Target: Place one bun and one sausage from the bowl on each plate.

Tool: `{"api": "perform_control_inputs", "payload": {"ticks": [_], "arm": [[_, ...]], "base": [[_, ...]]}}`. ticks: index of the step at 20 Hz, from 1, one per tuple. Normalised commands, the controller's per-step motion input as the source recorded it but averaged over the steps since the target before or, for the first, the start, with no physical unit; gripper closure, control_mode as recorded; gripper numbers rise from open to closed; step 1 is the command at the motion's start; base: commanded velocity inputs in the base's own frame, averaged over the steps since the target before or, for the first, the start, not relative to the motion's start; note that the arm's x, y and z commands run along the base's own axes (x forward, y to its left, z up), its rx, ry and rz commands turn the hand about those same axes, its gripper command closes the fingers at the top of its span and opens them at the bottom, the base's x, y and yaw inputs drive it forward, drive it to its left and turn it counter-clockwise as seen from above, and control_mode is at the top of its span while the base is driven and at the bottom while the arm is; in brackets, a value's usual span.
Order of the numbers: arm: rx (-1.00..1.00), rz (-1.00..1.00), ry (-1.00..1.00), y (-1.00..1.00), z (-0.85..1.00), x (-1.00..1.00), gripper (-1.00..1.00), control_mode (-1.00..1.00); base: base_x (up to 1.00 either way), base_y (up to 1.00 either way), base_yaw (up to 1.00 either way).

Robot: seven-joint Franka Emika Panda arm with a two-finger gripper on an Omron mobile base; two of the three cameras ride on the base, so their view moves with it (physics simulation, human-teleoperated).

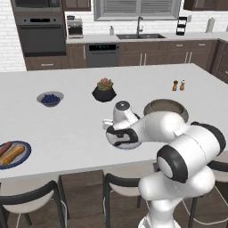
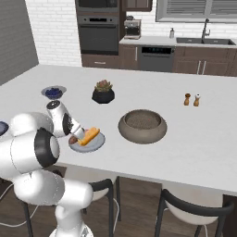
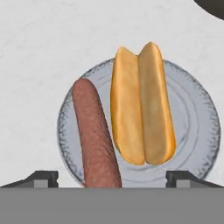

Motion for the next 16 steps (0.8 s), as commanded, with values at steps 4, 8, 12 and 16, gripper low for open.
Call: {"api": "perform_control_inputs", "payload": {"ticks": [4, 8, 12, 16], "arm": [[0.00, -0.06, 0.00, 0.00, 0.73, -0.35, -1.00, -1.00], [0.00, -0.04, -0.03, -0.11, 0.73, -0.60, -1.00, -1.00], [0.00, -0.01, -0.06, -0.18, 0.66, -0.71, -1.00, -1.00], [-0.01, 0.00, -0.08, -0.39, 0.43, -0.78, -1.00, -1.00]], "base": [[0.00, 0.00, 0.00], [0.00, 0.00, 0.00], [0.00, 0.00, 0.00], [0.00, 0.00, 0.00]]}}
